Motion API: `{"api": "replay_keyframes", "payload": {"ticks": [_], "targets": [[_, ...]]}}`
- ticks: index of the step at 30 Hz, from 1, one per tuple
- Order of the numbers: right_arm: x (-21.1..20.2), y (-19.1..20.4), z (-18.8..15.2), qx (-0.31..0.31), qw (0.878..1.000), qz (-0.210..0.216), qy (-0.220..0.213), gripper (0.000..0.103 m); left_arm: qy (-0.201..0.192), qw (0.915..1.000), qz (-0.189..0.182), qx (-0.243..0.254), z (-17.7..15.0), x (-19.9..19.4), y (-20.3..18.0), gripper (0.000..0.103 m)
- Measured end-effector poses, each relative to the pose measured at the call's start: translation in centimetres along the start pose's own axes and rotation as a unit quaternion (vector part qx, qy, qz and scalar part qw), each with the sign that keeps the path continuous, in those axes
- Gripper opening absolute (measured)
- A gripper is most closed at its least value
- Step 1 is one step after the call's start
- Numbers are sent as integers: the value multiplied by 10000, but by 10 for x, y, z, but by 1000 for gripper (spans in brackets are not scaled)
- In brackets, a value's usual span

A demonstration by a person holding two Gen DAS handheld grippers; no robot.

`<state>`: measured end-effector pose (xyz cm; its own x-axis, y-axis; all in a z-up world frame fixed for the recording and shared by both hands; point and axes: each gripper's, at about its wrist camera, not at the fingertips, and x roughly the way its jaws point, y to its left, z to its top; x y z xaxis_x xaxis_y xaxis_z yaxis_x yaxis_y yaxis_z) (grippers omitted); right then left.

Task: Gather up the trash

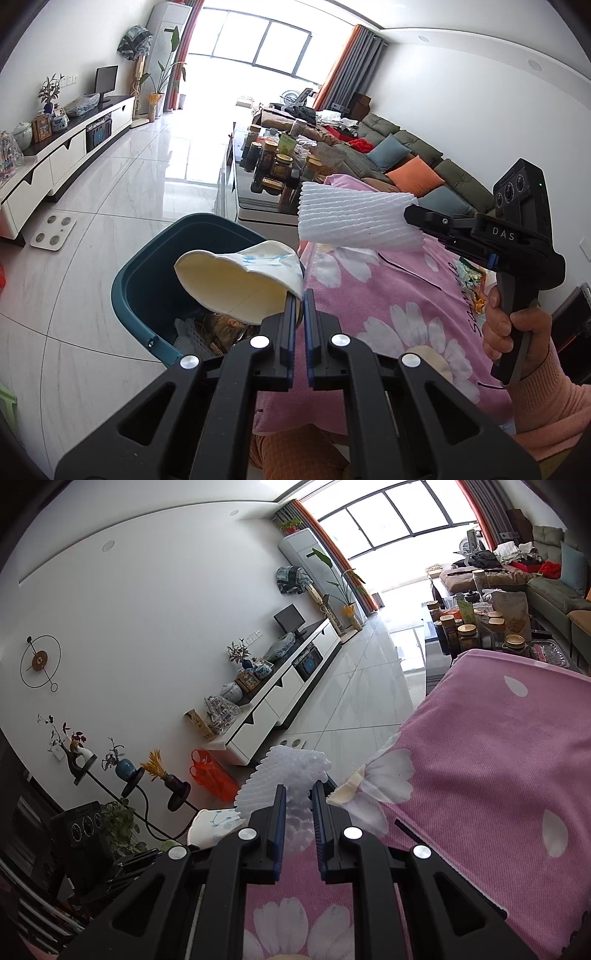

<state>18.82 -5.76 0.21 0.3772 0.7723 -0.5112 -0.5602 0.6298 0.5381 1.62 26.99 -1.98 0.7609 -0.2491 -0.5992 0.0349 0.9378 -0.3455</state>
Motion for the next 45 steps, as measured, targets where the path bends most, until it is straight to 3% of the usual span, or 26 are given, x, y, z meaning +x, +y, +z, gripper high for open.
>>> {"api": "replay_keyframes", "payload": {"ticks": [29, 33, 45], "targets": [[108, 27, 1, -96, 9951, -476, 861, 15, 370, 9978, 319, -452, -2, 56, 35, 5], [121, 32, 0, -106, 9939, -483, 983, 23, 403, 9972, 373, -514, 3, 68, 37, 5], [116, 29, 2, -128, 9937, -399, 1038, 28, 538, 9952, 353, -740, 7, 105, 44, 7]]}}
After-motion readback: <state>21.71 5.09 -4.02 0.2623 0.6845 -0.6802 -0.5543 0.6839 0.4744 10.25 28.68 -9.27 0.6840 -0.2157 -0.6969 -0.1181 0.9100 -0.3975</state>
